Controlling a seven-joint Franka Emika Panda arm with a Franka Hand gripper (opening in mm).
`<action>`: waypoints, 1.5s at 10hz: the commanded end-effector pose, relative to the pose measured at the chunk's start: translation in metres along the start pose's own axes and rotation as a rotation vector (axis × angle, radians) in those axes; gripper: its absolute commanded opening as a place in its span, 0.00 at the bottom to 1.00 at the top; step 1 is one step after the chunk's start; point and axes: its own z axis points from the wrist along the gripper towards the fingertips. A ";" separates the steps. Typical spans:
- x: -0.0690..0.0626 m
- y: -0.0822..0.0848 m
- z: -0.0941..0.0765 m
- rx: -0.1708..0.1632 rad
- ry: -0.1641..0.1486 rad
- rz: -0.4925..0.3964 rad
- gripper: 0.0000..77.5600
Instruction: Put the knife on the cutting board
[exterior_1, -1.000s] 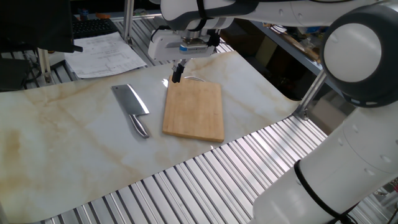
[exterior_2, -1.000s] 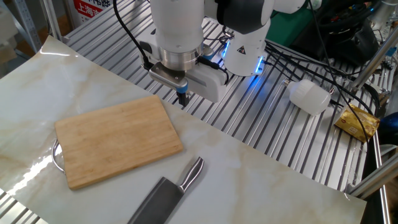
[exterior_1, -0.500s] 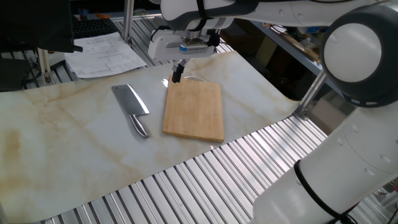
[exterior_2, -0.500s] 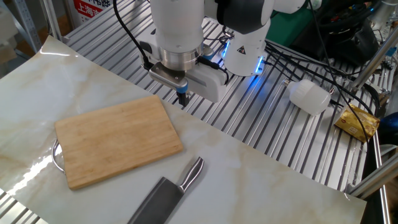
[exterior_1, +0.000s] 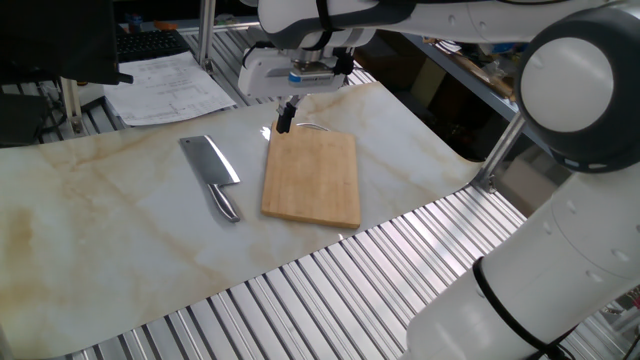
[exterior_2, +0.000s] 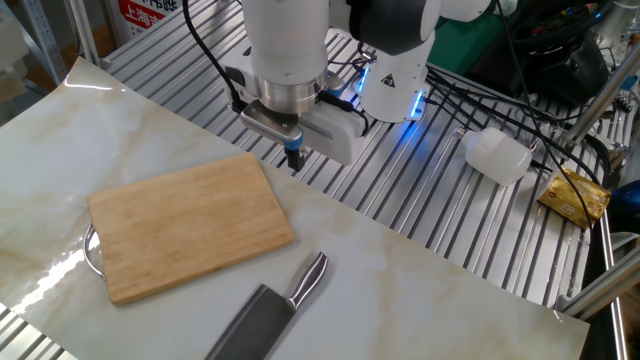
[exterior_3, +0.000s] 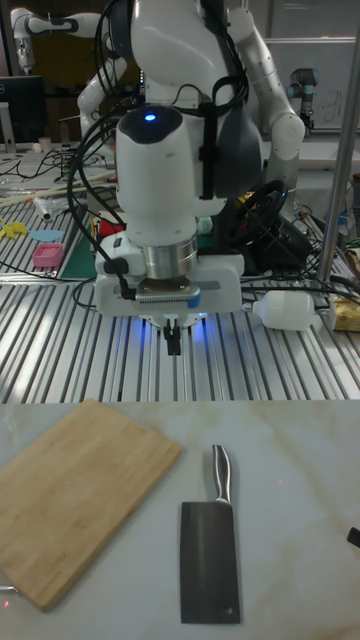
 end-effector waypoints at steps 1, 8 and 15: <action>0.000 0.001 0.000 0.001 -0.003 0.001 0.00; -0.001 0.002 0.007 0.032 -0.006 0.001 0.00; -0.008 0.003 0.028 0.050 -0.024 0.001 0.00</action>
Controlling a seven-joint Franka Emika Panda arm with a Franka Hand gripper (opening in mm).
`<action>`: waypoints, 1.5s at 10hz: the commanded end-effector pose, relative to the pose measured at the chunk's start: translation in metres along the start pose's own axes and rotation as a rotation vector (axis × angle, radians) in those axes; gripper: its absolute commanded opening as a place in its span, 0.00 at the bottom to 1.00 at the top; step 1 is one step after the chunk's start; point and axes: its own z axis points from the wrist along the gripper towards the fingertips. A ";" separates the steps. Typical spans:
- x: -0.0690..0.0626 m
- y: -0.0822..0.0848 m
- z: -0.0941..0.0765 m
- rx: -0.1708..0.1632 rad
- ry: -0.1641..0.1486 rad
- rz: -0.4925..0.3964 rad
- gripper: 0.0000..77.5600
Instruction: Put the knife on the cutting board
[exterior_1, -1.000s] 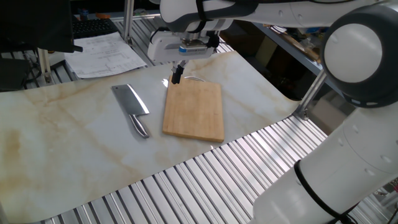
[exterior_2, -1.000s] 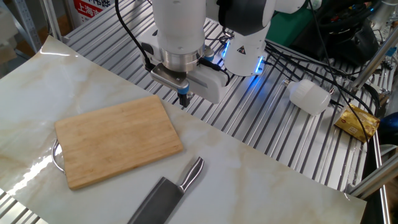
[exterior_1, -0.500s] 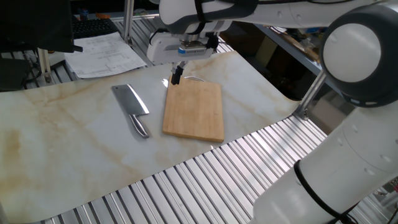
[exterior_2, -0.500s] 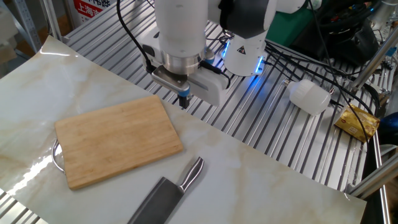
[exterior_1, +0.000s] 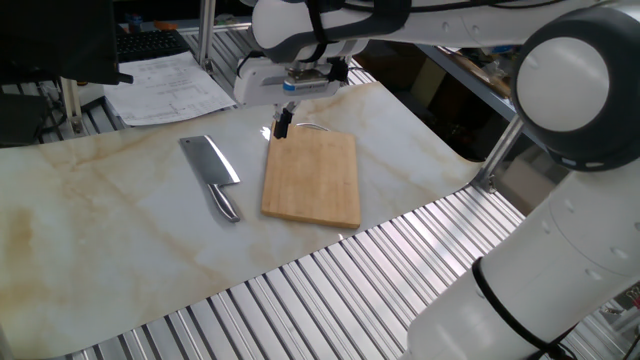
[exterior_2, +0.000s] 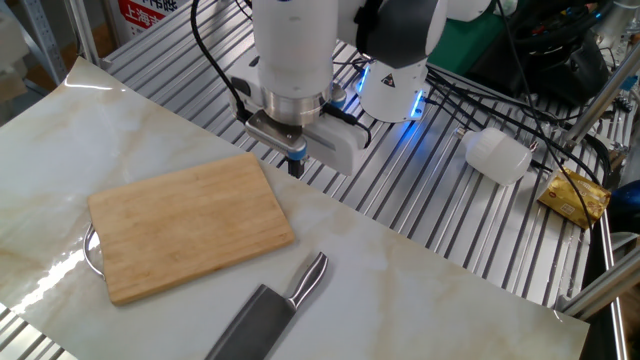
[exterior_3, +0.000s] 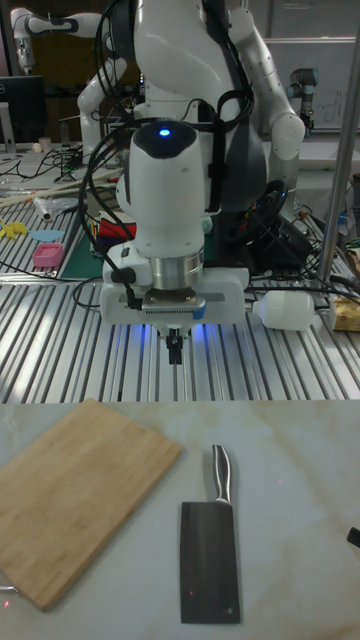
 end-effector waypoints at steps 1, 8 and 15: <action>-0.008 0.001 0.023 0.016 -0.015 0.014 0.00; -0.012 0.006 0.059 0.065 -0.038 0.007 0.00; -0.011 0.006 0.060 0.065 -0.010 -0.009 0.00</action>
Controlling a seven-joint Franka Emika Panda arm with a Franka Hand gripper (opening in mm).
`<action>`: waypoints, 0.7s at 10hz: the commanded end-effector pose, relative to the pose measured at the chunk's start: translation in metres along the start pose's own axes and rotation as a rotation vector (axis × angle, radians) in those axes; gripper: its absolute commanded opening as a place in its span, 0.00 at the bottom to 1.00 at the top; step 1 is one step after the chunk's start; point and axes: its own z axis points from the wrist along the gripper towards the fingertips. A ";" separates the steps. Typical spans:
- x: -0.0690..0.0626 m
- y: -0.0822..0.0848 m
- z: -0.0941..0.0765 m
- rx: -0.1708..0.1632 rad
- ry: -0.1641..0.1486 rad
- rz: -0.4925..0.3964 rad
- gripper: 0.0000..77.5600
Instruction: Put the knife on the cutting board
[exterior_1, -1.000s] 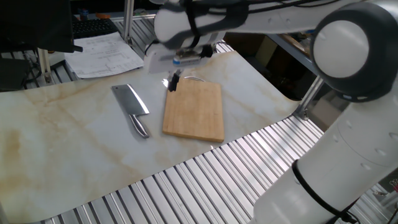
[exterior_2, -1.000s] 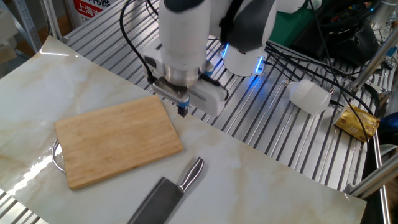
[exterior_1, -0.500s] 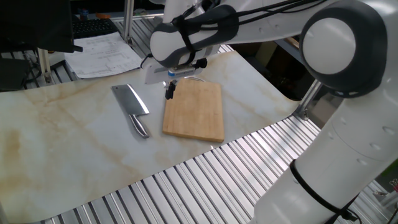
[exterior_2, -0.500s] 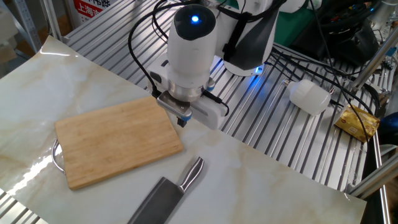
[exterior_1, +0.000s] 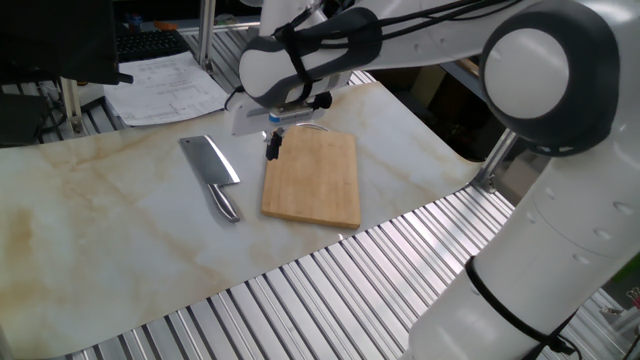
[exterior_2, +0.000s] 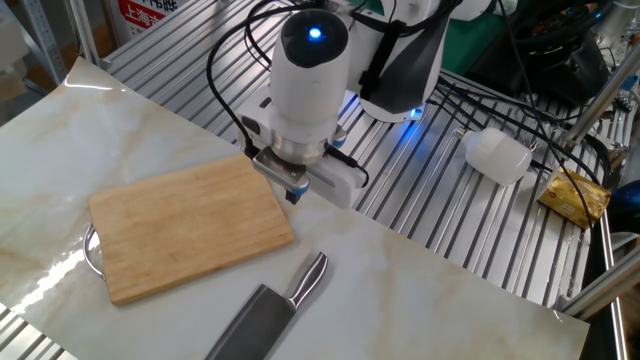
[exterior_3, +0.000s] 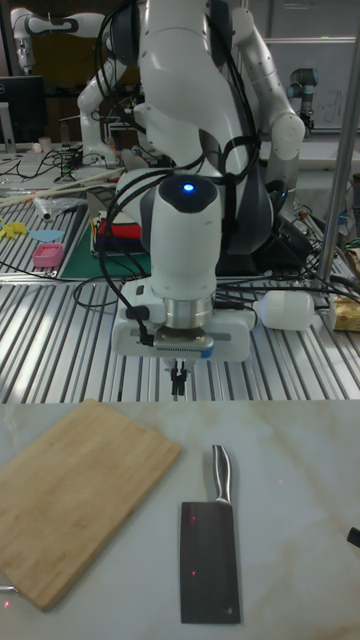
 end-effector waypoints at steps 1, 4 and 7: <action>-0.001 0.000 -0.001 -0.014 0.010 -0.016 0.00; -0.001 0.000 -0.001 -0.015 -0.013 -0.057 0.00; -0.001 0.000 -0.001 0.010 0.089 0.018 0.00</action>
